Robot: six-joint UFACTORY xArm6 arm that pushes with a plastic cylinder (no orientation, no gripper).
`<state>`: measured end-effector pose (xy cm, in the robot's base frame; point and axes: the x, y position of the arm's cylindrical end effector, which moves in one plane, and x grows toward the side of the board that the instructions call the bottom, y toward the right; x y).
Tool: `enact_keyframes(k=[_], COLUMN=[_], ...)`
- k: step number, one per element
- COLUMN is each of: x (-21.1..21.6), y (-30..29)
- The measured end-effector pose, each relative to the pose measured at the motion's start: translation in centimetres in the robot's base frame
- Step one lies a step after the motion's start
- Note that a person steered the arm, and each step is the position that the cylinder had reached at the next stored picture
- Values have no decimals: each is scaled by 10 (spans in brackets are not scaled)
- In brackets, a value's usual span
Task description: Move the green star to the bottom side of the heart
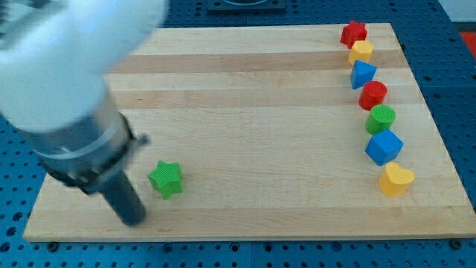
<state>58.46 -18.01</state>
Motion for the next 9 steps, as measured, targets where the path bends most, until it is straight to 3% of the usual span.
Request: enact_keyframes(k=[1,2,3,4,6,8,9], x=[-56,-52,-3,10,-14,-21,-33], y=[-12,37,59,79,106,221,226])
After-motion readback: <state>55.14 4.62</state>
